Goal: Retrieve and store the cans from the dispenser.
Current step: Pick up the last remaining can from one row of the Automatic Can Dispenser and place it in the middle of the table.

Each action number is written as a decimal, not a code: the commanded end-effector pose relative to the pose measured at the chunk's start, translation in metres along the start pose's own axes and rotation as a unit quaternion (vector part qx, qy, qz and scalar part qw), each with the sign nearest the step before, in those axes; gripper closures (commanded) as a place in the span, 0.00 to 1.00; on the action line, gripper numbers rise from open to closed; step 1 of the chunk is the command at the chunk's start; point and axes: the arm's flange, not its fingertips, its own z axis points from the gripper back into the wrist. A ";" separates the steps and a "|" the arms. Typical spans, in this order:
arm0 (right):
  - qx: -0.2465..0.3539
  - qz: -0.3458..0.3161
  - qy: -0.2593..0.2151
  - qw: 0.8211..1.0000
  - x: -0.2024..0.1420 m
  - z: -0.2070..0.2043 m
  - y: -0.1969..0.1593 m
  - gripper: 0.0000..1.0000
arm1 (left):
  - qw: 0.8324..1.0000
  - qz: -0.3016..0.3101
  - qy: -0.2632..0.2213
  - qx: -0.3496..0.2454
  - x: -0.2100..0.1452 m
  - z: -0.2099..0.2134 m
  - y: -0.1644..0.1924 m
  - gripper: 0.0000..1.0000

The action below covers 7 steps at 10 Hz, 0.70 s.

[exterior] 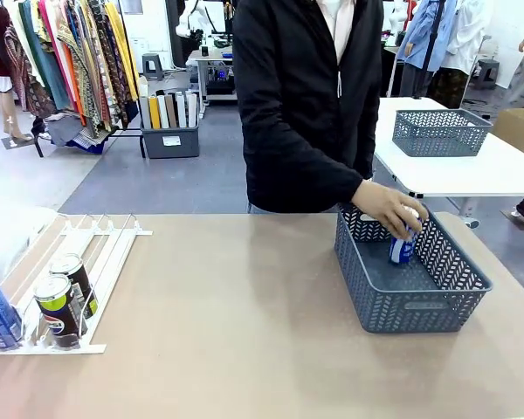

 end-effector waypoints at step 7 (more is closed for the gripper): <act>0.013 0.008 -0.007 1.000 0.003 -0.001 0.003 0.00 | 0.808 -0.142 0.133 0.556 -0.012 -0.080 -0.060 0.00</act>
